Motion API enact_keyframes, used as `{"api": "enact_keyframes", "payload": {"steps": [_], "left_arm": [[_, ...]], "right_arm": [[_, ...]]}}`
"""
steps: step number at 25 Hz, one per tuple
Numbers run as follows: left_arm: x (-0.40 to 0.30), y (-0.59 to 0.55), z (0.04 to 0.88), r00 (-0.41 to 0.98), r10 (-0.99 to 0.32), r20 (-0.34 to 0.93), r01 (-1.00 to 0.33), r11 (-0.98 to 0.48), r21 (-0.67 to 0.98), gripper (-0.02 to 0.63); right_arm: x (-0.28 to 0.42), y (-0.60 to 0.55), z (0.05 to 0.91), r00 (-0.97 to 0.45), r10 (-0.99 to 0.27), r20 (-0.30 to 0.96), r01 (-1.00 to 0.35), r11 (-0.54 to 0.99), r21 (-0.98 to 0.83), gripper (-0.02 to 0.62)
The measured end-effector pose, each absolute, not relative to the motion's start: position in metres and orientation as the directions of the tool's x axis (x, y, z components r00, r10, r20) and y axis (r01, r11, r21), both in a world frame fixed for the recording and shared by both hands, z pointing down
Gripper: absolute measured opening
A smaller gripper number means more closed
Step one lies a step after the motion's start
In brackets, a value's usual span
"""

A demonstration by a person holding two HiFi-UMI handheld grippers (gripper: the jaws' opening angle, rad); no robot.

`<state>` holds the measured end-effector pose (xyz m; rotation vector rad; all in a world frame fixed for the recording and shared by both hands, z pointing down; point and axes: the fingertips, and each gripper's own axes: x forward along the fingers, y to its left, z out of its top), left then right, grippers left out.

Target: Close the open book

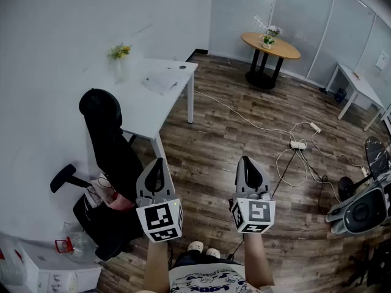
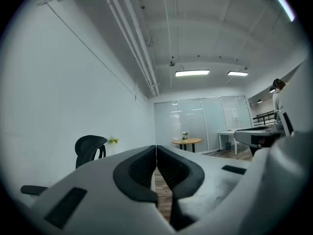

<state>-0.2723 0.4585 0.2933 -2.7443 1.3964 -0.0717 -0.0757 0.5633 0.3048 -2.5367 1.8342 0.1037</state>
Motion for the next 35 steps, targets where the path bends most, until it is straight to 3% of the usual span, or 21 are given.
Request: {"api": "enact_keyframes", "payload": {"steps": [16,19,35], "left_arm": [[-0.266,0.421,0.299,0.599,-0.8,0.017,-0.798,-0.599,-0.067,0.025],[-0.265,0.411,0.302,0.605,-0.796,0.015,-0.794,-0.605,-0.062,0.025],[-0.234,0.354,0.329,0.615,-0.786,0.058,-0.785,-0.618,-0.043,0.025]], "right_arm": [[-0.079,0.521,0.308,0.28,-0.957,-0.08,-0.959,-0.282,0.015,0.045],[-0.082,0.508,0.311,0.256,-0.964,-0.073,-0.966,-0.257,0.002,0.189],[-0.051,0.454,0.337,0.276,-0.961,-0.023,-0.961,-0.276,0.0,0.189]]}}
